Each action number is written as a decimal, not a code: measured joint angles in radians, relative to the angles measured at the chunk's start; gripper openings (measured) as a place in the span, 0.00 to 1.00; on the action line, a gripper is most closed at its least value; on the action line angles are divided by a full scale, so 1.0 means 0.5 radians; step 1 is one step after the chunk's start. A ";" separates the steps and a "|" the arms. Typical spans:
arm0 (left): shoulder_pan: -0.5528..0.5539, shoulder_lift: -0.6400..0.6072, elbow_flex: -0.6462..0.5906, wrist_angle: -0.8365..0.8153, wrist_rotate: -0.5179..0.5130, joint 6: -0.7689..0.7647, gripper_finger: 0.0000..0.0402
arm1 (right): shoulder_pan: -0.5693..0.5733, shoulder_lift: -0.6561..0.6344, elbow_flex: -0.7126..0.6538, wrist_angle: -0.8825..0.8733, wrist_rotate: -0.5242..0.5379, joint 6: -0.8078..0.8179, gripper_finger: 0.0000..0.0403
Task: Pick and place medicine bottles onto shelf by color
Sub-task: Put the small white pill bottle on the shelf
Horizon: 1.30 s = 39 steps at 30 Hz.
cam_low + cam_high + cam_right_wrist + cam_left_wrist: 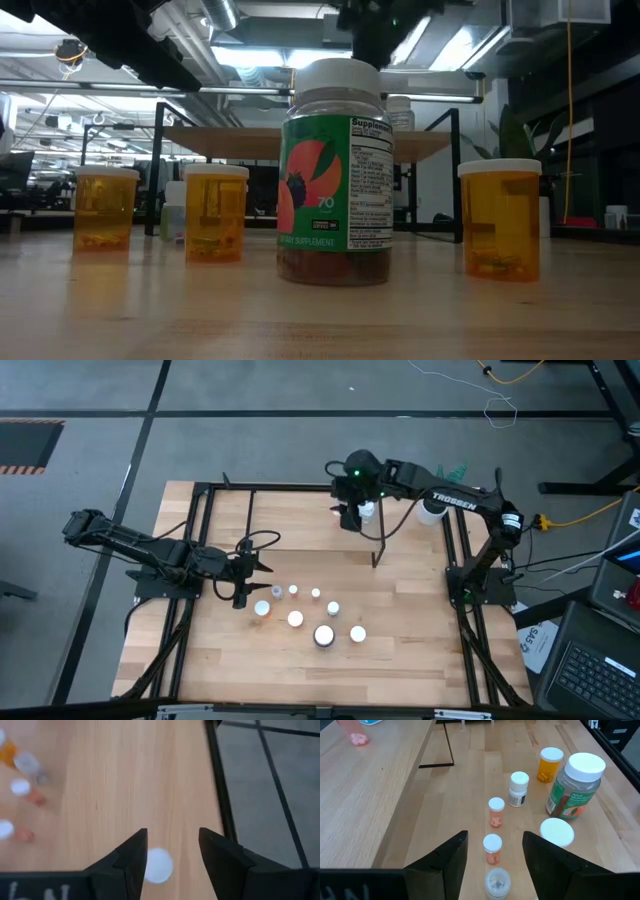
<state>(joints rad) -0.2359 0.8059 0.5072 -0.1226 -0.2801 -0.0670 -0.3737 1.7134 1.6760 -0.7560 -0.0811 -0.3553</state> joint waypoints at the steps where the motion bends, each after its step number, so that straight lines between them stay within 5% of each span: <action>1: 0.000 0.000 0.000 0.000 0.001 -0.001 0.46 | 0.000 -0.001 0.061 -0.043 -0.002 0.054 0.45; 10: -0.001 0.000 0.000 0.000 0.000 0.000 0.46 | 0.163 -0.006 0.600 -0.929 -0.495 0.402 0.45; 18: -0.001 0.000 0.000 0.000 0.001 -0.002 0.46 | 0.601 -0.007 0.501 -1.267 -0.736 0.477 0.45; 31: -0.001 0.000 0.000 0.000 0.001 -0.004 0.46 | 1.421 -0.004 -0.353 -0.701 -0.121 0.879 0.45; 39: 0.000 0.000 0.000 0.001 0.001 -0.008 0.46 | 1.606 -0.004 -0.631 0.005 0.659 0.858 0.45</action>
<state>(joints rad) -0.2359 0.8059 0.5072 -0.1223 -0.2798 -0.0711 0.4291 1.7115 1.3606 -0.7536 0.2483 0.0737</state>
